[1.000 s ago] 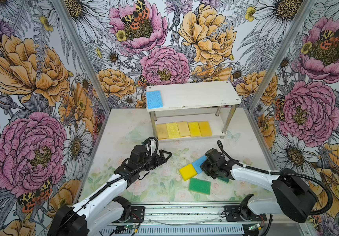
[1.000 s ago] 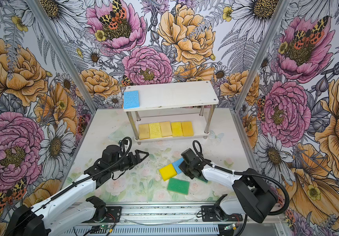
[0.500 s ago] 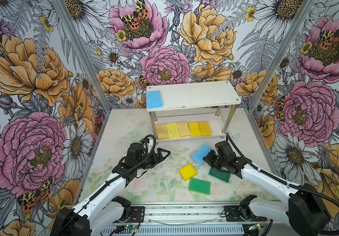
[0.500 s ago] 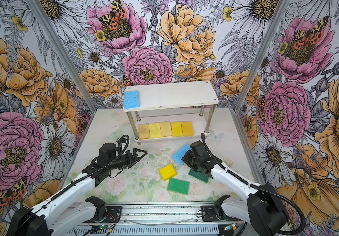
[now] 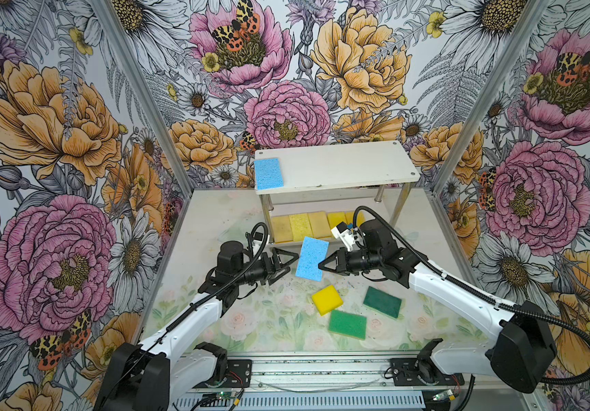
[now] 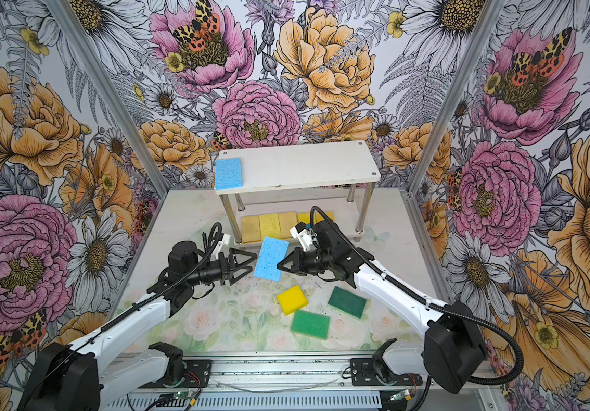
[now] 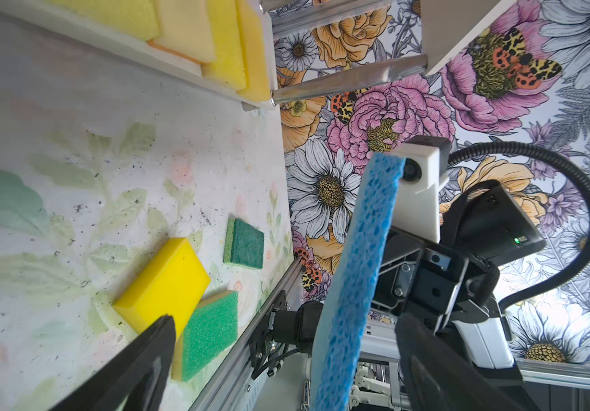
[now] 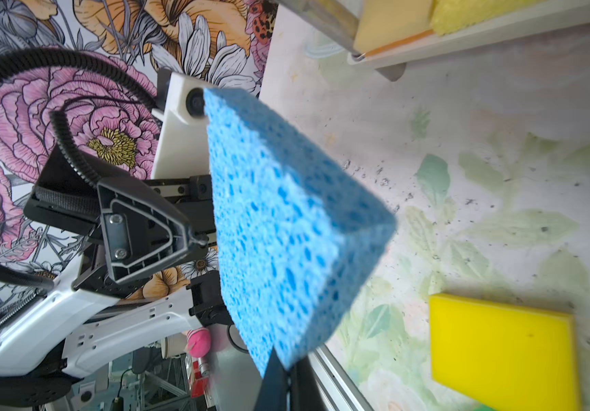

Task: Arrange cleaning sponges on a shelf
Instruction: Pick up the cleaning sponge at the center of the table.

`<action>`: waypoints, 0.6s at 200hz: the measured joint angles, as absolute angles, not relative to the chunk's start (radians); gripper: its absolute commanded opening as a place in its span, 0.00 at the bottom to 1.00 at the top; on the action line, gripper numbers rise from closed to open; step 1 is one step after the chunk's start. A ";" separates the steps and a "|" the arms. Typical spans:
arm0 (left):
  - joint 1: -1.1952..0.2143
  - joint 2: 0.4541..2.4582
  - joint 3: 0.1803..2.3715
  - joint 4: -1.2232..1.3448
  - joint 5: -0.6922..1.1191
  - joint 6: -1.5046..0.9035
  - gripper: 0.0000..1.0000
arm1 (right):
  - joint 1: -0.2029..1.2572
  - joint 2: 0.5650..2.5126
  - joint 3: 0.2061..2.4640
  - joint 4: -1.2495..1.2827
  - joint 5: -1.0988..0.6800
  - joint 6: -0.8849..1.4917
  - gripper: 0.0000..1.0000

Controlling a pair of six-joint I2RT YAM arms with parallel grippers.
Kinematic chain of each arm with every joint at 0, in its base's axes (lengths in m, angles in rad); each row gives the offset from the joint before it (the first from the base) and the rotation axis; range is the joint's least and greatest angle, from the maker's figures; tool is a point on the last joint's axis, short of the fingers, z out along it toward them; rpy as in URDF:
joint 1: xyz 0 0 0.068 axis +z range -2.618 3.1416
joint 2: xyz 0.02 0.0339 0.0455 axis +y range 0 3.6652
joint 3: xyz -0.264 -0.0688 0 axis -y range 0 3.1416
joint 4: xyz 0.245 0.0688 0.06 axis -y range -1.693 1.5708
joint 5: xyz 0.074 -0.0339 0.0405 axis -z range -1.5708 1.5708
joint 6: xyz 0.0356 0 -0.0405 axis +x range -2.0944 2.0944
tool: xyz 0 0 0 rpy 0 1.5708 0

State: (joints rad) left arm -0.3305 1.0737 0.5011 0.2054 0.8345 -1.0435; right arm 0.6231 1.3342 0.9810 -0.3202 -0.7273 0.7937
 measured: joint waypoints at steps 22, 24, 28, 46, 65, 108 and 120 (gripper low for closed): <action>-0.346 1.075 0.501 0.236 0.842 -1.063 0.81 | 0.655 1.371 0.999 -0.337 -0.756 0.767 0.00; -0.347 1.076 0.501 0.237 0.843 -1.065 0.80 | 0.658 1.374 1.000 -0.338 -0.757 0.765 0.00; -0.350 1.076 0.501 0.241 0.843 -1.065 0.77 | 0.663 1.378 1.002 -0.342 -0.759 0.762 0.00; -0.361 1.089 0.502 0.256 0.847 -1.069 0.61 | 0.675 1.387 1.006 -0.355 -0.766 0.749 0.00; -0.368 1.102 0.504 0.269 0.848 -1.074 0.41 | 0.680 1.388 1.010 -0.363 -0.765 0.741 0.00; -0.389 1.115 0.507 0.299 0.846 -1.077 0.10 | 0.682 1.388 1.014 -0.372 -0.764 0.739 0.00; -0.392 1.117 0.507 0.301 0.843 -1.074 0.05 | 0.683 1.388 1.014 -0.377 -0.755 0.740 0.03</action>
State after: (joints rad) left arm -0.3920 1.1168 0.5072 0.3012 0.8433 -1.0740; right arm 0.6827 1.3884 1.0142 -0.3771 -0.7547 0.7399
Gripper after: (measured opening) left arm 0.092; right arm 0.048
